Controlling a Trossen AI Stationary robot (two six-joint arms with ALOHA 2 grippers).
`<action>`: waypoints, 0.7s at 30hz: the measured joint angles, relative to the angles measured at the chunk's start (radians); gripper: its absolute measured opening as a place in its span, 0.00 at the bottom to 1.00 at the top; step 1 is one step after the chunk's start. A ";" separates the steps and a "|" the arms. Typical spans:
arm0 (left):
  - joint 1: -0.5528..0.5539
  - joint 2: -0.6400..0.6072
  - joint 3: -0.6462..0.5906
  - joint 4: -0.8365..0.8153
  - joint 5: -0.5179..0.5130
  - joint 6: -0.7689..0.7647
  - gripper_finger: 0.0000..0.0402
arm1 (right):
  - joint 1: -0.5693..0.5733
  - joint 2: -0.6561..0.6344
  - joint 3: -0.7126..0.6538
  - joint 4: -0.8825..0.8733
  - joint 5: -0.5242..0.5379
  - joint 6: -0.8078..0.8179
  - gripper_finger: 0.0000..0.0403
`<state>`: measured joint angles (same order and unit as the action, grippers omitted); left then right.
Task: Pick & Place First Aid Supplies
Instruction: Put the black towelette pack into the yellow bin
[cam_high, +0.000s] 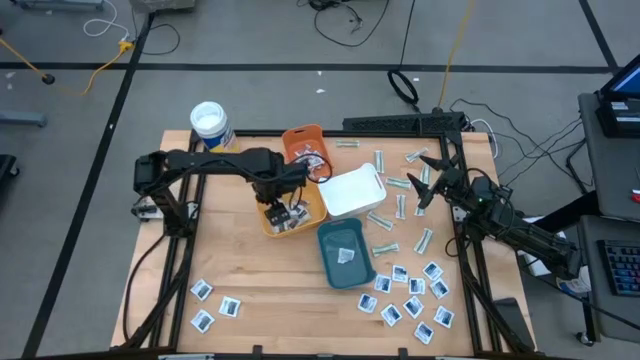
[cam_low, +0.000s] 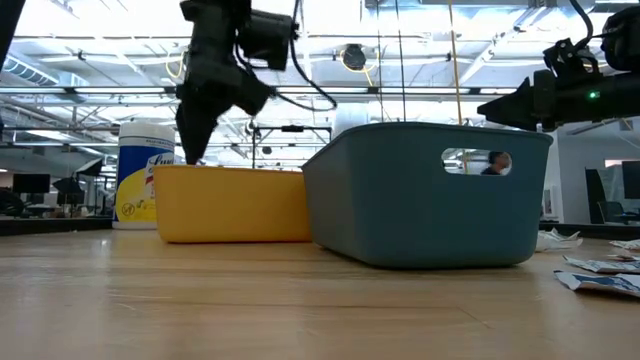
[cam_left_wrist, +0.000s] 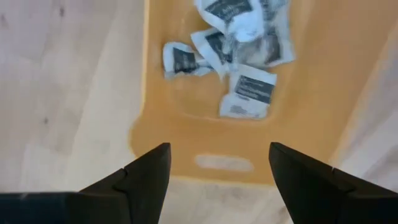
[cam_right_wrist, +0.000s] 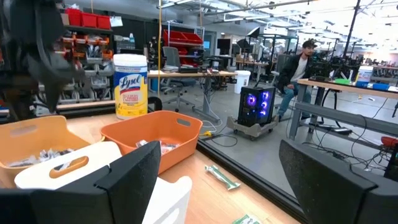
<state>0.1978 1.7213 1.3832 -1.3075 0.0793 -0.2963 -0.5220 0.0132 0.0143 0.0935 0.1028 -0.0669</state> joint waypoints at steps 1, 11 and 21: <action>0.000 -0.009 0.002 -0.004 0.002 -0.002 0.69 | 0.000 0.000 0.000 0.000 0.000 0.000 0.80; -0.077 -0.060 -0.001 -0.025 -0.025 -0.055 0.64 | 0.000 0.002 0.000 0.006 0.000 0.000 0.80; -0.439 -0.138 -0.112 -0.022 0.001 -0.018 0.62 | 0.000 0.002 0.000 0.006 0.000 0.000 0.80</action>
<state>-0.2412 1.5836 1.2711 -1.3295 0.0799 -0.3141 -0.5220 0.0147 0.0143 0.0998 0.1028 -0.0669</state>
